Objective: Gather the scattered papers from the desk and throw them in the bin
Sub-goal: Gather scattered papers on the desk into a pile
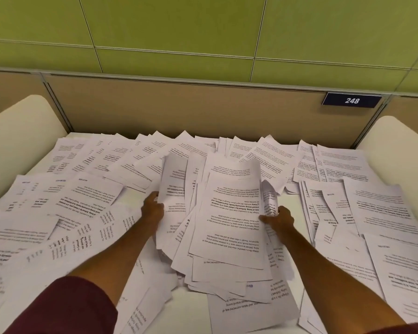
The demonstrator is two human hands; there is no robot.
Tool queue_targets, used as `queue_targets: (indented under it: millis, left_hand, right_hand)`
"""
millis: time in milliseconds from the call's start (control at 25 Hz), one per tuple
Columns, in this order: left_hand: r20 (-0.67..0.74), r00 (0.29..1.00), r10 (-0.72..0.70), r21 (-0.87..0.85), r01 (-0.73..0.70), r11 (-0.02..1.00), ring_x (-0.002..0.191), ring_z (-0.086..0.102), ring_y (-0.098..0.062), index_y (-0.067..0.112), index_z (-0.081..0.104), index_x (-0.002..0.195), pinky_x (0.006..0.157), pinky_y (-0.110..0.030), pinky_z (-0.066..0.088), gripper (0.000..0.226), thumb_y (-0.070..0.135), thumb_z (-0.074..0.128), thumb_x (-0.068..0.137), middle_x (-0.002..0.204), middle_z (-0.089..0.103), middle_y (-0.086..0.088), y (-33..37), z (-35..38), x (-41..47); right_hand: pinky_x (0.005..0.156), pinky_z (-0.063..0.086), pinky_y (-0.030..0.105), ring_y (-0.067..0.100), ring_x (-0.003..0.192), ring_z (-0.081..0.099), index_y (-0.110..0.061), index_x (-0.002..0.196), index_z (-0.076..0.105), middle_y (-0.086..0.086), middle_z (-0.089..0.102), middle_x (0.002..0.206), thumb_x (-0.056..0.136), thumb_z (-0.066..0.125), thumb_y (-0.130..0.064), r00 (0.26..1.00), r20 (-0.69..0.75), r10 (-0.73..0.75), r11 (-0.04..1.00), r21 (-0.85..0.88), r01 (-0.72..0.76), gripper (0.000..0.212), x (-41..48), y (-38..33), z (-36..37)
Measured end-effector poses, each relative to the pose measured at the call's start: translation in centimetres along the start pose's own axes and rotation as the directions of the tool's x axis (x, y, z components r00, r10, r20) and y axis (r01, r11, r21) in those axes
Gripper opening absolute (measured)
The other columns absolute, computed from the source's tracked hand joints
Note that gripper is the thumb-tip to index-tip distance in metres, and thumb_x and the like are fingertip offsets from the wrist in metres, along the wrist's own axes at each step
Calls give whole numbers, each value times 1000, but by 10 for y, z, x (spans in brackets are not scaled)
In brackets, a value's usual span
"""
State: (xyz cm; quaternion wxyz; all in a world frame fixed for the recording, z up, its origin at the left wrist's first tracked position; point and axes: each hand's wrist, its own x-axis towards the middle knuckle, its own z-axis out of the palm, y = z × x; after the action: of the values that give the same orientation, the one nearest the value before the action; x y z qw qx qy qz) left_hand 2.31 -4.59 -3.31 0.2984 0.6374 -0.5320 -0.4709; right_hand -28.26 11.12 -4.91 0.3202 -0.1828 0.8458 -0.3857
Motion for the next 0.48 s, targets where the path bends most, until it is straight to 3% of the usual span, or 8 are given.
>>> queue_targets:
  millis: [200,280,480]
  left_hand:
    - [-382,923,-38,-209,-46,977,114,55,-31,10,53,130,92,-30,43,45,-5,31,94,127,56,-12,26,-29,8]
    - [-442,895,-54,-288,-84,954,117,55,-31,11,53,132,94,-28,42,45,-3,33,94,130,56,-11,37,-41,16]
    - [-467,884,19,-241,-149,959,121,53,-29,12,50,135,104,-35,42,49,-5,36,92,136,54,-10,63,-68,29]
  right_hand:
    - [75,60,47,34,87,69,-6,120,50,16,66,113,72,83,-17,1000,-1,8,1000,-6,-8,59,2,4,1]
    - [76,60,49,36,88,70,-6,120,49,17,66,113,72,83,-17,1000,-2,8,1000,-7,-8,60,2,4,0]
    - [71,60,45,35,86,70,-6,119,48,15,65,109,73,81,-13,999,37,16,999,42,-18,57,0,2,-4]
